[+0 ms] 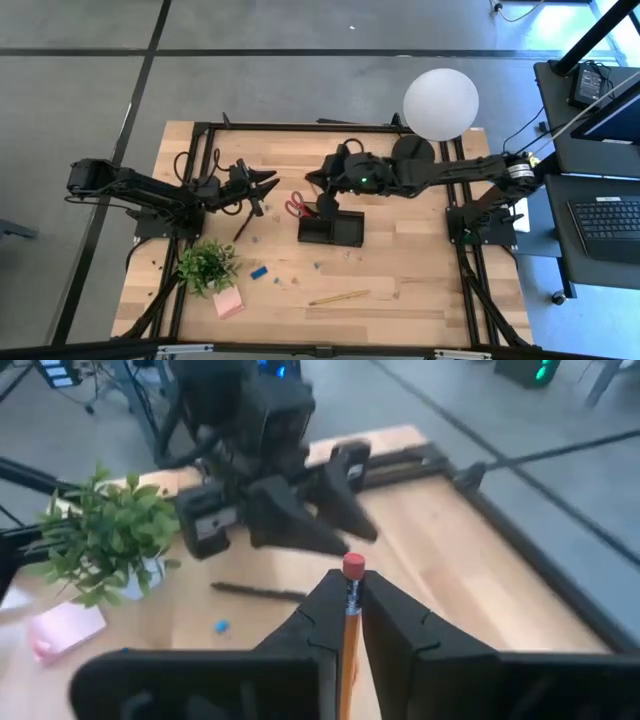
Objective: Pick and place office supplies into organizer
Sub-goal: Put the yellow pencil into the black desk organizer
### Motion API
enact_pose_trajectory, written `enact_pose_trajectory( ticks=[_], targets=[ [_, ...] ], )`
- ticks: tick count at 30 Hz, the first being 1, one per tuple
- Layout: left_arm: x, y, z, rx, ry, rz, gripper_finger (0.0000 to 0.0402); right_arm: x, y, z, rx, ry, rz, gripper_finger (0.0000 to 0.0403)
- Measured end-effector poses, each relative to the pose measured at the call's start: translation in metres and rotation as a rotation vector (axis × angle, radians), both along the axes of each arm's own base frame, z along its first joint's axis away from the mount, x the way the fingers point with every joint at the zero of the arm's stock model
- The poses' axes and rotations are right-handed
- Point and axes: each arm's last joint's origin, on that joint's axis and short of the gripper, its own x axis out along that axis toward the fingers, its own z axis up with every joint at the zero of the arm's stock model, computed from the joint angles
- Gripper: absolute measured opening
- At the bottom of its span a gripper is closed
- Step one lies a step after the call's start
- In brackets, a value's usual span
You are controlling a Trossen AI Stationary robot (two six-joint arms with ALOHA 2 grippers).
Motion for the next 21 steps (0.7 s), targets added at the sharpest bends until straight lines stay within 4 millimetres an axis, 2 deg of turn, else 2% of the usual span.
enact_pose_trajectory(
  ticks=[21],
  targets=[
    [0.000,0.000,0.000,0.000,0.000,0.000,0.0130,0.031,0.006,-0.061,-0.001,0.162,0.054,0.0032]
  ],
)
